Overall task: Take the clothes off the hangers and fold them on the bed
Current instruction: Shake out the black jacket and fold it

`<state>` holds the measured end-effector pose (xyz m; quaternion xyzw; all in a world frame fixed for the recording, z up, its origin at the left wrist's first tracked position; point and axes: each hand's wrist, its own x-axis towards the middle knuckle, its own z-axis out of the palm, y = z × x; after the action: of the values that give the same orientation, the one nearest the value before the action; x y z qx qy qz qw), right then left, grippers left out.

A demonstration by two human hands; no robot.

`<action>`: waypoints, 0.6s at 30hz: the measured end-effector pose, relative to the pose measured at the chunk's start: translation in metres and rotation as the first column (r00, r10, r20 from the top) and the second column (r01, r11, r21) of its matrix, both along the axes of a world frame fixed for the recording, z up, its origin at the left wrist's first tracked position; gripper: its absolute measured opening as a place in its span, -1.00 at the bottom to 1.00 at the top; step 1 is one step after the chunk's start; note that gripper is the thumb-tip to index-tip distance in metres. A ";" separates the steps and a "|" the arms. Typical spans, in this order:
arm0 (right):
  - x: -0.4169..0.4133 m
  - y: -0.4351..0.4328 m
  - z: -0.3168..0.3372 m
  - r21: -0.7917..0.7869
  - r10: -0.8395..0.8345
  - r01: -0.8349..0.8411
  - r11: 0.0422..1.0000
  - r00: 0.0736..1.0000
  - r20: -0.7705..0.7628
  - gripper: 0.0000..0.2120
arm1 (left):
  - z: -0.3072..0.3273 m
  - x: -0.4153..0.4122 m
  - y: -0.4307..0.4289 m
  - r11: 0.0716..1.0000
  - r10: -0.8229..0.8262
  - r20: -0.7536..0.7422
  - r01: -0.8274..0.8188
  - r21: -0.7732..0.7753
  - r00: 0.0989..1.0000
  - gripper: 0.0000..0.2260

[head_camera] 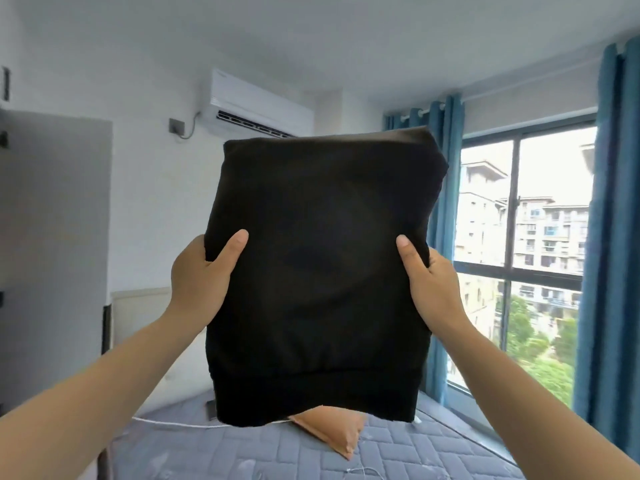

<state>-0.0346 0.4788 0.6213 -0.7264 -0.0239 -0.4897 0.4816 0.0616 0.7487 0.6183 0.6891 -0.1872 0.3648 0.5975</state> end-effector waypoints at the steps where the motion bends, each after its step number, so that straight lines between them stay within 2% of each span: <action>1: 0.014 0.012 -0.002 -0.003 0.037 -0.037 0.999 0.999 -0.006 -0.65 | -0.001 0.004 0.015 0.999 0.033 -0.003 -0.033 0.004 0.999 -0.66; 8: 0.115 0.111 -0.012 -0.008 0.237 -0.238 0.971 0.971 -0.041 -0.70 | -0.013 0.047 0.122 0.985 0.172 -0.011 -0.172 0.003 0.985 -0.65; 18: 0.263 0.247 -0.017 -0.003 0.359 -0.360 0.933 0.930 -0.082 -0.54 | -0.030 0.147 0.257 0.951 0.289 -0.070 -0.295 -0.093 0.955 -0.64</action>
<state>0.2284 0.7262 0.6046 -0.7333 -0.1412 -0.3634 0.5571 0.2082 1.0056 0.5884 0.6876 -0.0476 0.4389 0.5765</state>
